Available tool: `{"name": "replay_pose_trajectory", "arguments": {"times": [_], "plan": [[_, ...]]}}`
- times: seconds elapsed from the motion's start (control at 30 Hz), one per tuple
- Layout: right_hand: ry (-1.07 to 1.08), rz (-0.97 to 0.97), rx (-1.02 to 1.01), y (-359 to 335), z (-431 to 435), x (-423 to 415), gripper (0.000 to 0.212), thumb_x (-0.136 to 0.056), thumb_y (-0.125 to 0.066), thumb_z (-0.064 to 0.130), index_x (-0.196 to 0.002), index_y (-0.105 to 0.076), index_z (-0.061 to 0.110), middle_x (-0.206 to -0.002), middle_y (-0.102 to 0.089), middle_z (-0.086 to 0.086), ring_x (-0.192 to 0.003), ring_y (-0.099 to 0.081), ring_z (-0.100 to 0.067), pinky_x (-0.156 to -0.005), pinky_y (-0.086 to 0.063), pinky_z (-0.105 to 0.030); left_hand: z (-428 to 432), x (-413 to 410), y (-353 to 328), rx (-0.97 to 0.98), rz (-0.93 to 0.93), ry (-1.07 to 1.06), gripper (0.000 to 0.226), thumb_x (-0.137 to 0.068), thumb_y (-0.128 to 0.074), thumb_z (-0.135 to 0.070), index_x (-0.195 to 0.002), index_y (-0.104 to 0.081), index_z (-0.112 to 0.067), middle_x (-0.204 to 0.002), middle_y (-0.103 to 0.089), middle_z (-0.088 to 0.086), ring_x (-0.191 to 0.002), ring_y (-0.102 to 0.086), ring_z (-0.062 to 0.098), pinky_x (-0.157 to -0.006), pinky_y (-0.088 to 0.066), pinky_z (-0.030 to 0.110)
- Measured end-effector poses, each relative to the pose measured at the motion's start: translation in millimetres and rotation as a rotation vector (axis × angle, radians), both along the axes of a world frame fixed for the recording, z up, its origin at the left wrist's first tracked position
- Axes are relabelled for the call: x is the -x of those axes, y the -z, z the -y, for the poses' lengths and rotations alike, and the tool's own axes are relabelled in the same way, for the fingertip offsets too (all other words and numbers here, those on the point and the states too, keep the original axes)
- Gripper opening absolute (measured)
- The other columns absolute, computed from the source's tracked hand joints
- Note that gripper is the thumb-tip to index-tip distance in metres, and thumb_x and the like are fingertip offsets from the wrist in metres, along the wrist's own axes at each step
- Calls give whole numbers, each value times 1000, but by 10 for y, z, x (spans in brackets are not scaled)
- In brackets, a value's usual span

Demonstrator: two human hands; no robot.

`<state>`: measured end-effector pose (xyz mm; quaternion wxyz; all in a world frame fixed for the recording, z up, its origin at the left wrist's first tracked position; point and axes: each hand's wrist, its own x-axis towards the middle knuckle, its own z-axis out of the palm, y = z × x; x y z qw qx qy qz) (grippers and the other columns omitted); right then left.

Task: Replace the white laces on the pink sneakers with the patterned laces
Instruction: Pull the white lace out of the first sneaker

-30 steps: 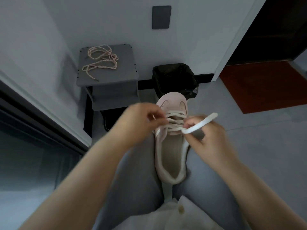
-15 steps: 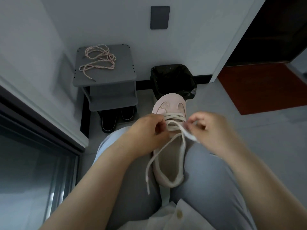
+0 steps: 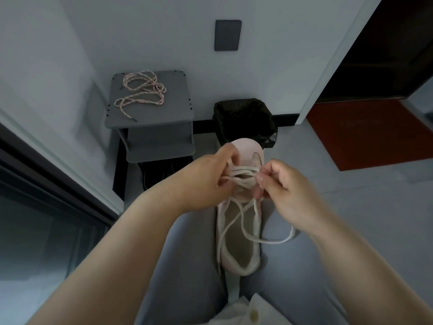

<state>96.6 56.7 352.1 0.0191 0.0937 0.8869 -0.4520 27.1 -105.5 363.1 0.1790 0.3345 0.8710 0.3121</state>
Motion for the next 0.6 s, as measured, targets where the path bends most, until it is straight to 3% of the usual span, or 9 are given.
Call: {"name": "replay_pose_trajectory", "arguments": {"times": [0.1, 0.17, 0.27, 0.3, 0.37, 0.4, 0.47, 0.5, 0.6], "plan": [[-39, 118, 66, -134, -62, 39, 22, -92, -51, 31, -78, -58, 16, -56, -52, 8, -50, -46, -5, -56, -38, -18, 12, 47, 92, 83, -383, -210, 40, -76, -53, -9, -114, -41, -18, -67, -52, -1, -67, -50, 19, -62, -33, 30], [-126, 136, -176, -246, -165, 58, 18, -85, -62, 31, -72, -55, 21, -47, -47, 10, -42, -38, -3, -45, -28, -15, 45, 54, 130, -93, -472, -449, 41, -77, -53, -1, -115, -43, -16, -66, -51, 1, -67, -49, 20, -62, -35, 28], [-41, -92, -770, -325, -315, 80, 14, -82, -62, 16, -83, -55, 27, -53, -46, 9, -50, -43, -6, -44, -28, -21, 50, 27, 162, -499, 27, -633, 27, -90, -53, -12, -113, -43, -19, -65, -55, -2, -60, -55, 10, -60, -44, 15], [25, -233, -794, -320, -304, 74, 12, -84, -62, 15, -87, -57, 25, -54, -44, 9, -51, -44, -10, -45, -30, -19, 42, 6, 167, -626, 268, -637, 20, -93, -51, -14, -111, -45, -18, -62, -58, -3, -56, -56, 9, -61, -49, 18], [160, -356, -483, -267, -218, 43, 4, -86, -62, 22, -87, -59, 19, -51, -48, 7, -48, -46, -9, -46, -36, -22, 45, -38, 180, -690, 529, -629, 12, -96, -45, -19, -106, -51, -17, -51, -52, -6, -47, -49, 11, -52, -45, 24], [234, -315, -158, -259, -158, 50, 8, -89, -59, 24, -85, -60, 18, -49, -50, 5, -46, -47, -7, -47, -40, -19, 62, -45, 181, -643, 507, -621, 11, -96, -45, -23, -101, -53, -18, -49, -48, -8, -46, -43, 9, -48, -39, 23], [310, -97, 467, -262, -86, 73, 19, -94, -50, 26, -82, -59, 13, -43, -44, 6, -43, -45, -9, -48, -41, -19, 159, -17, 177, -425, 153, -602, 11, -91, -53, -30, -96, -52, -20, -50, -45, -6, -44, -38, 9, -48, -35, 23], [325, -44, 539, -237, -114, 58, 24, -95, -47, 27, -80, -58, 12, -43, -39, 6, -42, -40, -11, -46, -37, -20, 223, 4, 165, -303, -63, -593, 16, -87, -59, -33, -96, -52, -22, -51, -46, -4, -46, -41, 11, -51, -37, 27], [301, -295, -262, -242, -389, -50, 26, -86, -56, 42, -75, -55, 18, -49, -45, 2, -46, -40, -16, -47, -34, -28, 431, 63, 15, -144, -384, -705, 28, -80, -66, -36, -103, -56, -24, -59, -46, -5, -57, -49, 20, -57, -41, 32]]}}
